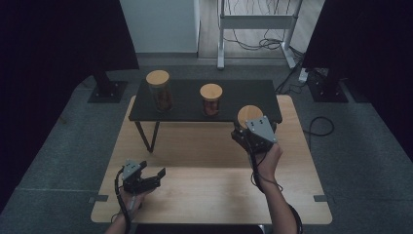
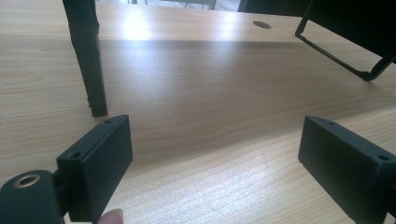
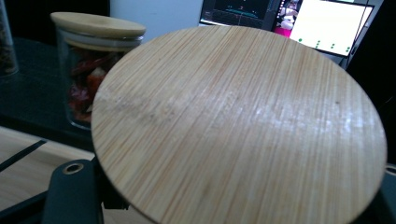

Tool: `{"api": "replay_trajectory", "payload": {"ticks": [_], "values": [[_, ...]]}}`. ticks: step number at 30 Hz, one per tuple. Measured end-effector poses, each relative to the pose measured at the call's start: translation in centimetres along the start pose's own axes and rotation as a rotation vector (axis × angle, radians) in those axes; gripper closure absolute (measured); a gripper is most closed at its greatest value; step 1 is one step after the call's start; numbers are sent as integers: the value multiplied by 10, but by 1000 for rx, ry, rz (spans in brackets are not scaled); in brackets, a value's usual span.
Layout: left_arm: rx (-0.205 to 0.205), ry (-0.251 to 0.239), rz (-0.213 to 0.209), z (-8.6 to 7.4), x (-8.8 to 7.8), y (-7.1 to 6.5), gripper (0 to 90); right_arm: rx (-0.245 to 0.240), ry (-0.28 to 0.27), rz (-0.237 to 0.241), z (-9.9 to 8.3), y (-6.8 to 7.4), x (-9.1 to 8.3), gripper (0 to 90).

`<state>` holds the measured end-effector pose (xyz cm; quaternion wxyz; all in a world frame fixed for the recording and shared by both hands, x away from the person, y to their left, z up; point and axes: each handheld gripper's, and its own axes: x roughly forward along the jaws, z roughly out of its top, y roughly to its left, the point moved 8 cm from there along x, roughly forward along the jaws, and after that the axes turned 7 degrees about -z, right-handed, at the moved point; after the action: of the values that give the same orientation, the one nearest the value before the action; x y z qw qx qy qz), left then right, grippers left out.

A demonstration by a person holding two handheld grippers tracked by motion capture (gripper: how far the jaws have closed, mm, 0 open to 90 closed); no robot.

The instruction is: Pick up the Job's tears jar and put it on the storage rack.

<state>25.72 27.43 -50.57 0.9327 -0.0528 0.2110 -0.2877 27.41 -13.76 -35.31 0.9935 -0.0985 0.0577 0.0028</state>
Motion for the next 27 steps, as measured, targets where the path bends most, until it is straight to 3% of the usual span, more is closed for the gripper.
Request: {"api": "replay_trajectory", "payload": {"ticks": [27], "values": [[-8,4,11,-1,0,3,95,19,-29,-7,22,-4,35,247]]}}
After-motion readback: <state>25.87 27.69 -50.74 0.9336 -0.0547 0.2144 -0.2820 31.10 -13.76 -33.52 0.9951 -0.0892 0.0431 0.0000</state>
